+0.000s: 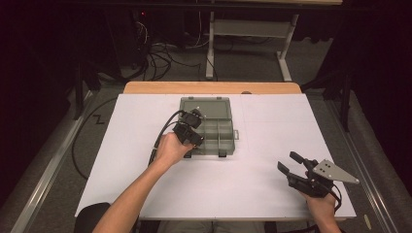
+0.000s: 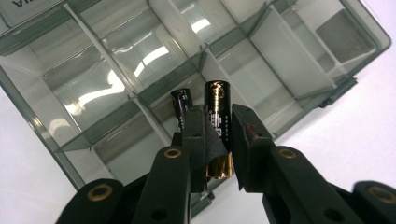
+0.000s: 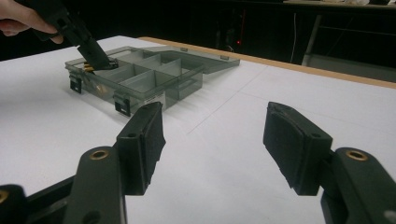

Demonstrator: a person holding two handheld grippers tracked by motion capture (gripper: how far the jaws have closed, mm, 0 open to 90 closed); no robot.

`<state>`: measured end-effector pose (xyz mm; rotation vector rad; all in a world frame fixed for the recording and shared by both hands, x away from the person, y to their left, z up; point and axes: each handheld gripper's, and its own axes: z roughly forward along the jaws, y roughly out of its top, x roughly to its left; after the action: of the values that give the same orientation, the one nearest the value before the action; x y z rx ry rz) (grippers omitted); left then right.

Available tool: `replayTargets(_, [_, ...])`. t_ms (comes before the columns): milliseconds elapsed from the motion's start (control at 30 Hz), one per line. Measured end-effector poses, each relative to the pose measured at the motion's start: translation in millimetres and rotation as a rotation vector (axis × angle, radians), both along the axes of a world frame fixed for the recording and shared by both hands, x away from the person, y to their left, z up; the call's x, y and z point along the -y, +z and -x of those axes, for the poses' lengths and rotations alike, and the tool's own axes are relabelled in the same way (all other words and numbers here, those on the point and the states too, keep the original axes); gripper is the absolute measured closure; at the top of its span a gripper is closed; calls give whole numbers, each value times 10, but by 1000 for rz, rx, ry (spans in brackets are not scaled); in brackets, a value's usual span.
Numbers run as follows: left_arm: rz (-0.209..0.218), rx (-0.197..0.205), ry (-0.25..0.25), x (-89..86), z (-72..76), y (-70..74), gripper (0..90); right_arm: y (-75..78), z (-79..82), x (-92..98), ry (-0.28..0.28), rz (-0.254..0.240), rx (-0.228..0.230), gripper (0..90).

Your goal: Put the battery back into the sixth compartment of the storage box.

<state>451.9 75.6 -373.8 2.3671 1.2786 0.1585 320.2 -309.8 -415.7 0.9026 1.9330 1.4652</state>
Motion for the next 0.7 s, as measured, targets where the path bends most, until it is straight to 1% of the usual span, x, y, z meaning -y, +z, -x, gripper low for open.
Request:
replayTargets(167, [-4, 5, 8, 21, -27, -24, 762, -1, -3, 2, 2, -1, -1, 399])
replayTargets(500, [5, 6, 25, 15, -82, -83, 759, 1, -1, 6, 5, -3, 0, 399])
replayTargets(633, [19, 15, 28, 5, -68, -58, 741, 2, 0, 9, 4, -6, 0, 399])
replayTargets(700, [14, 19, 24, 5, -49, -45, 734, 2, 1, 9, 5, -4, 0, 399])
